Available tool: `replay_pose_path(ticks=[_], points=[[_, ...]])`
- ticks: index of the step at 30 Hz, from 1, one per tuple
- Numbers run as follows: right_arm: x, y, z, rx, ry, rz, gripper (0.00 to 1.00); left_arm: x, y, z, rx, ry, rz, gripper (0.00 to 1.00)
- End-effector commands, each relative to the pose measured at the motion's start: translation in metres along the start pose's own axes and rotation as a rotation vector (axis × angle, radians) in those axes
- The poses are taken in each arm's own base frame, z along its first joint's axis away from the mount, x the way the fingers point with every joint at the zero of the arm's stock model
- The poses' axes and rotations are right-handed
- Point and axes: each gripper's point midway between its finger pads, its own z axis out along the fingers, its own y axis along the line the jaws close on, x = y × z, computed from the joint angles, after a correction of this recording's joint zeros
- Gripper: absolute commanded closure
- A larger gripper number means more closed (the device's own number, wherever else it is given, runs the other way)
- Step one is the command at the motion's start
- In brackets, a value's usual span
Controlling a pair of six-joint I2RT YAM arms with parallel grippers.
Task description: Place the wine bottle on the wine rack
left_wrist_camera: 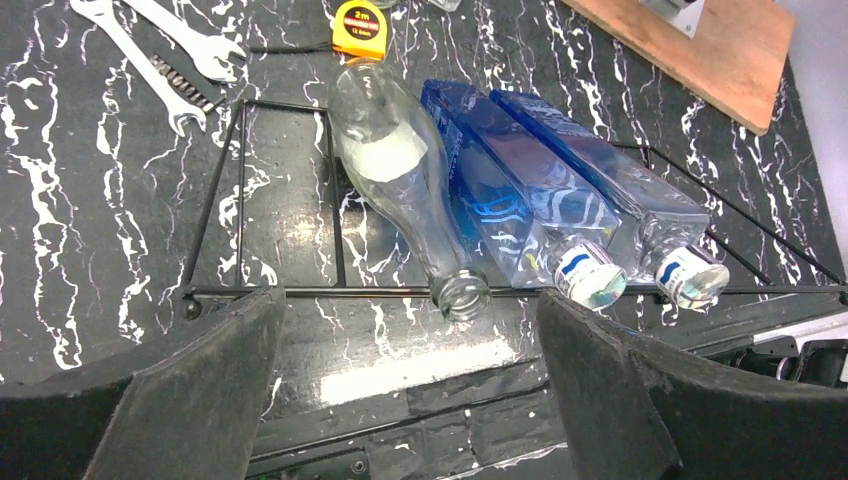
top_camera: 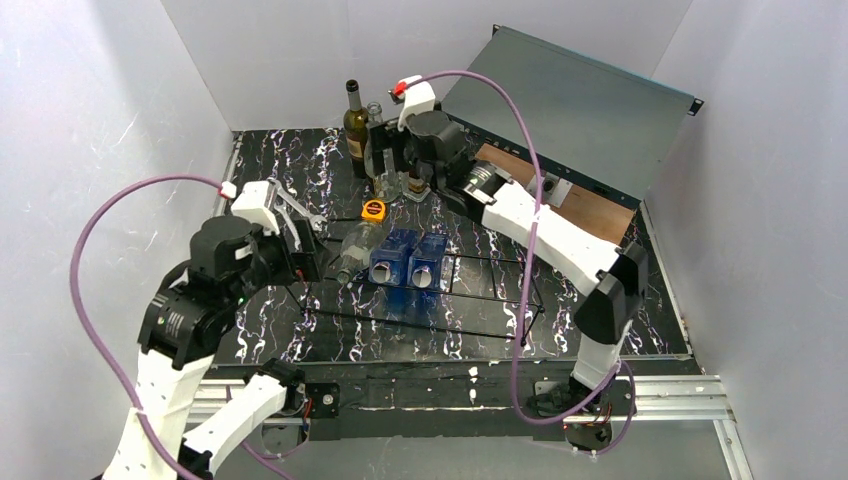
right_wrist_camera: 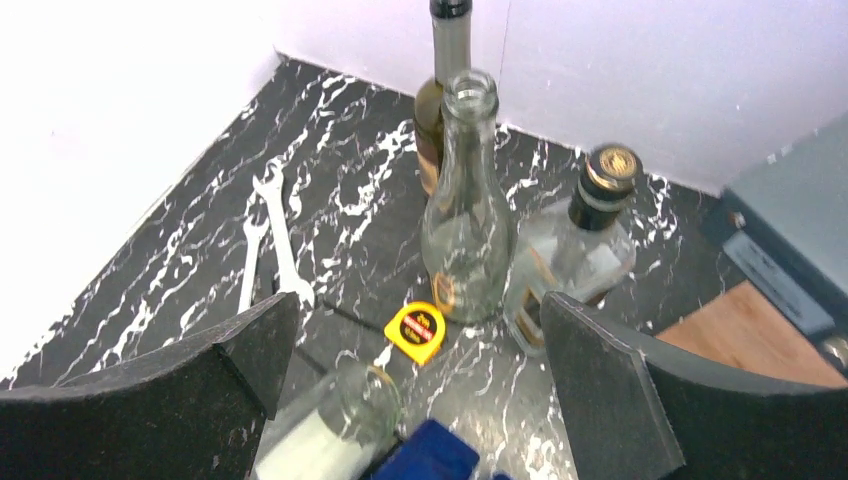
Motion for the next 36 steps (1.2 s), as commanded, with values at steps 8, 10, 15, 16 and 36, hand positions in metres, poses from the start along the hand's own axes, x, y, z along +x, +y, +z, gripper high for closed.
replay_pose_path(ticks=[8,10,15,16,36], points=[[-0.035,0.009,0.070,-0.015,-0.111,0.016,0.00,0.004,0.016,-0.034,-0.044,-0.057,0.008,0.03],[-0.033,0.008,0.081,-0.012,-0.121,0.017,0.00,0.006,0.017,-0.036,-0.046,-0.056,0.003,0.03],[-0.024,-0.001,0.106,0.011,-0.131,0.021,0.00,0.009,0.017,-0.039,-0.042,-0.060,-0.004,0.03],[-0.024,-0.003,0.109,0.016,-0.135,0.023,0.00,0.009,0.018,-0.040,-0.045,-0.061,-0.004,0.03],[-0.013,-0.006,0.156,0.026,-0.244,-0.003,0.15,0.009,0.023,-0.040,-0.075,-0.057,0.003,0.02]])
